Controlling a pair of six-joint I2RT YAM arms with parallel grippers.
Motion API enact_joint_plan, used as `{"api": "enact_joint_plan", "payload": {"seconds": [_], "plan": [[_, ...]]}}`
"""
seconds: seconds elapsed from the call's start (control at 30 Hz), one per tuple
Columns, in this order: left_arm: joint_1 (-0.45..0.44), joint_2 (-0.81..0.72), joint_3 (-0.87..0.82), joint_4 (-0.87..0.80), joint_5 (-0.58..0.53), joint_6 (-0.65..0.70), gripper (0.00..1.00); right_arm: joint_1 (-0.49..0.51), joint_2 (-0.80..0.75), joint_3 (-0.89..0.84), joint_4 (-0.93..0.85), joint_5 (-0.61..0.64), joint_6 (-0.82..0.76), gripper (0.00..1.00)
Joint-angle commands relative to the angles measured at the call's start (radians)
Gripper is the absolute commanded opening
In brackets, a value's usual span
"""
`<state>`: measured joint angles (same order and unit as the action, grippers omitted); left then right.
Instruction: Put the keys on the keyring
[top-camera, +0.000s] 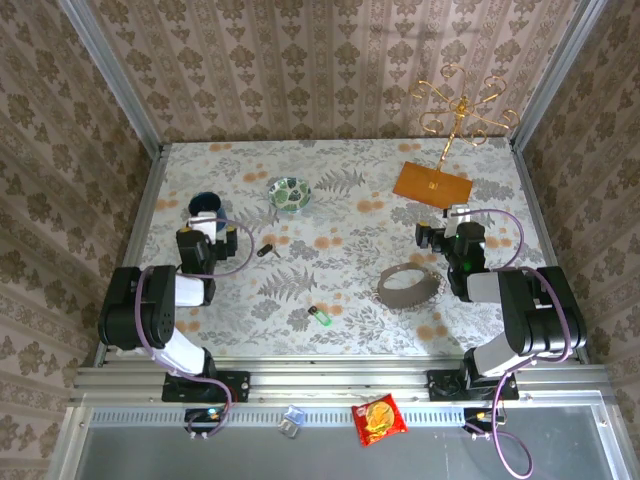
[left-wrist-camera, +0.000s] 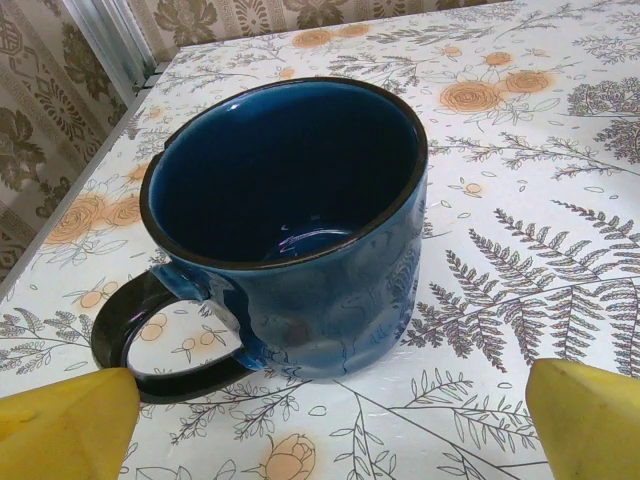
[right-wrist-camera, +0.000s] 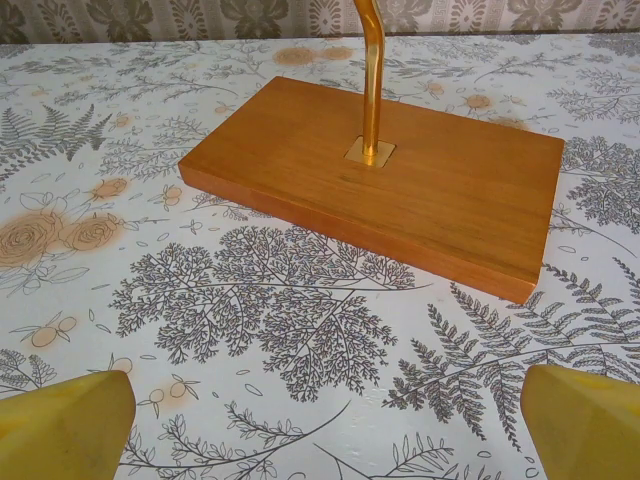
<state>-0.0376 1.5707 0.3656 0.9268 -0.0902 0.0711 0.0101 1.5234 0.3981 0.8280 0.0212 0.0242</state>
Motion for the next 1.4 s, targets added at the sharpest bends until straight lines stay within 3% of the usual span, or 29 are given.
{"api": "enact_joint_plan", "payload": {"seconds": [0.0, 1.07, 1.17, 1.37], "plan": [[0.007, -0.013, 0.021, 0.005, 0.015, -0.01, 1.0, 0.0, 0.006, 0.017, 0.011, 0.02, 0.008, 1.0], [0.037, -0.017, 0.004, 0.03, 0.072, -0.032, 1.0, -0.002, 0.004, 0.015, 0.012, 0.017, 0.008, 1.0], [0.038, -0.027, -0.02, 0.071, 0.033, -0.048, 1.0, -0.002, -0.004, 0.014, 0.012, 0.025, 0.012, 1.0], [0.039, -0.249, -0.028, -0.107, -0.048, -0.075, 1.0, 0.001, -0.249, 0.136, -0.399, 0.065, 0.042, 1.0]]}}
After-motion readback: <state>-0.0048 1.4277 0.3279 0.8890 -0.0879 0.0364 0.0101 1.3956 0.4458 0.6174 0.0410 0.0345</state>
